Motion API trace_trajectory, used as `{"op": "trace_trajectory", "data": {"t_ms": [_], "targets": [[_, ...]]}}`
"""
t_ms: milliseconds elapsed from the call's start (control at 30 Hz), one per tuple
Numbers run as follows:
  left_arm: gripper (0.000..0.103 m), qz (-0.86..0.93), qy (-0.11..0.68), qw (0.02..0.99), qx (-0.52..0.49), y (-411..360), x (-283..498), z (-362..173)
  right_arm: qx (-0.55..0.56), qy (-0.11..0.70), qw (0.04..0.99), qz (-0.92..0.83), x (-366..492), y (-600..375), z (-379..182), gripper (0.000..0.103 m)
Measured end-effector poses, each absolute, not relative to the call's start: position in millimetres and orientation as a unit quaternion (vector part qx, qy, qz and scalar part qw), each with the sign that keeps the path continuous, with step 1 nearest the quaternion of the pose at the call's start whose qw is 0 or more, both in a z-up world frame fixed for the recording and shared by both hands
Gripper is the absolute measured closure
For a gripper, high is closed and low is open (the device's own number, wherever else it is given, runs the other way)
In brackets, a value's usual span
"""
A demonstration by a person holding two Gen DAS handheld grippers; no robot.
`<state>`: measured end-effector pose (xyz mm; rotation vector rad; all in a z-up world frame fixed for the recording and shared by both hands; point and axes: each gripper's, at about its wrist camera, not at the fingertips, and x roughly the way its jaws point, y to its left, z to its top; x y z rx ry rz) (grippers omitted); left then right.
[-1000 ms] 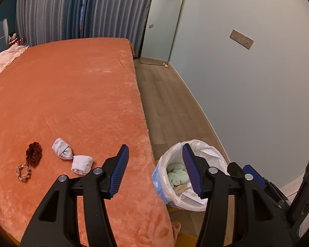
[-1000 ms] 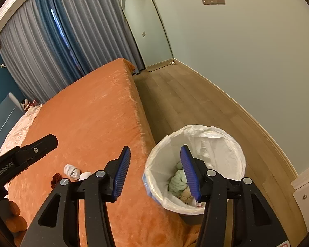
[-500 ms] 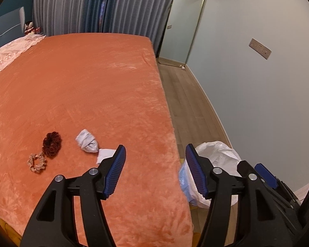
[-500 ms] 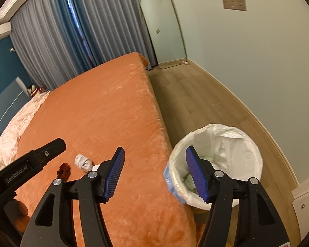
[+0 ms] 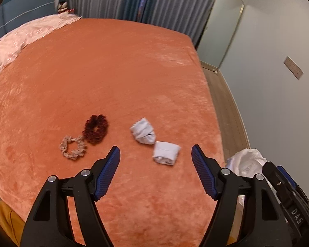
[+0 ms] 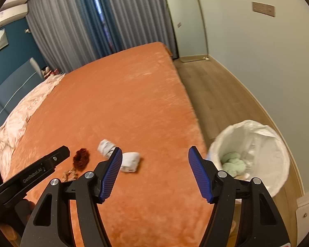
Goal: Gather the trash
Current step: 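Move both tools back over the two scrunchies on the bed, then grasp the beige scrunchie with the left gripper while the right gripper grasps the dark red scrunchie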
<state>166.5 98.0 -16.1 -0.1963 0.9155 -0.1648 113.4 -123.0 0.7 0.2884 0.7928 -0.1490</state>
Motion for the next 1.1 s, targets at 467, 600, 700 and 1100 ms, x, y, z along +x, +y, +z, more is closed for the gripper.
{"op": "trace_trajectory", "data": {"t_ms": [467,600,700,1100], "targets": [[0.034,0.011,0.481,0.867,-0.126,214,190,-74,0.117,0.428,0.896,-0.019,158,-33,-39,0.039],[0.034,0.033,0.501,0.854,-0.14,248,203,-101,0.11,0.445,0.889,-0.006,176,-8,-53,0.039],[0.034,0.053,0.517,0.841,-0.148,271,212,-122,0.099,0.46,0.883,0.002,194,14,-68,0.039],[0.035,0.059,0.567,0.8,-0.185,308,250,-184,0.086,0.523,0.848,0.024,279,89,-137,0.039]]}}
